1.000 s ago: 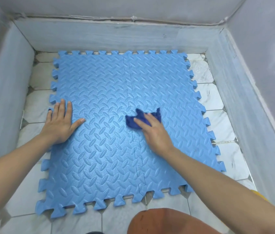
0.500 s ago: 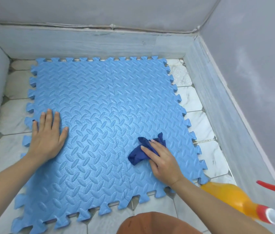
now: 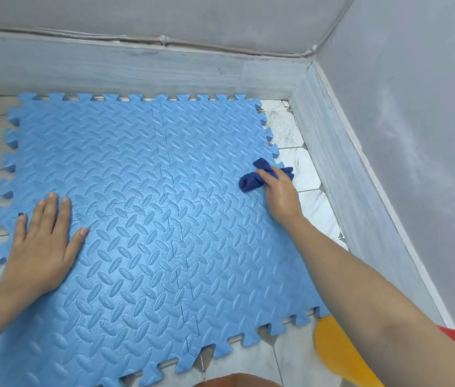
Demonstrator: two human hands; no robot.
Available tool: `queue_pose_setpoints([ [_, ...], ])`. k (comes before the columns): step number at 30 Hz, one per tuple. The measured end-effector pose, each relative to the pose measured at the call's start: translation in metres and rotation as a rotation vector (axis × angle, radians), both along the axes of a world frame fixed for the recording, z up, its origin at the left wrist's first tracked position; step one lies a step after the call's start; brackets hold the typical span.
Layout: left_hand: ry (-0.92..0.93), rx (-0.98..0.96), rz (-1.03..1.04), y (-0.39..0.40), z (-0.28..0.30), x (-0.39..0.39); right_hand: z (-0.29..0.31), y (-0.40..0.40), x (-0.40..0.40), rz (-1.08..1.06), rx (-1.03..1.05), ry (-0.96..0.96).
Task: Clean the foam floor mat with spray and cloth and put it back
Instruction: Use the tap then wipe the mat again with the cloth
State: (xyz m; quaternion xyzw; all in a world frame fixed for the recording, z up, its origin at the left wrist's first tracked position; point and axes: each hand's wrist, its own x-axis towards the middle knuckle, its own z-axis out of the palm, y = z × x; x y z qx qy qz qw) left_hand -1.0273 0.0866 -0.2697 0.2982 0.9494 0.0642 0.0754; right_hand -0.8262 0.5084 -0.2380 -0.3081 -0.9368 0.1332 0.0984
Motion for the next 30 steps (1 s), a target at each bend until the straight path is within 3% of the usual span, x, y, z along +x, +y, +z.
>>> queue_pose_setpoints([
  [12, 0.052, 0.032, -0.044, 0.002, -0.004, -0.001, -0.021, -0.111, 0.153, 0.023, 0.025, 0.011],
  [16, 0.049, -0.003, -0.052, 0.003, 0.000, 0.001, -0.013, -0.125, 0.167, 0.112, 0.018, 0.040],
  [26, 0.034, 0.052, 0.043, 0.018, 0.008, 0.026, -0.006, -0.149, 0.172, 0.088, 0.005, 0.020],
  [30, 0.006, 0.052, -0.112, 0.050, 0.017, 0.060, 0.003, -0.155, 0.176, 0.084, 0.002, -0.031],
])
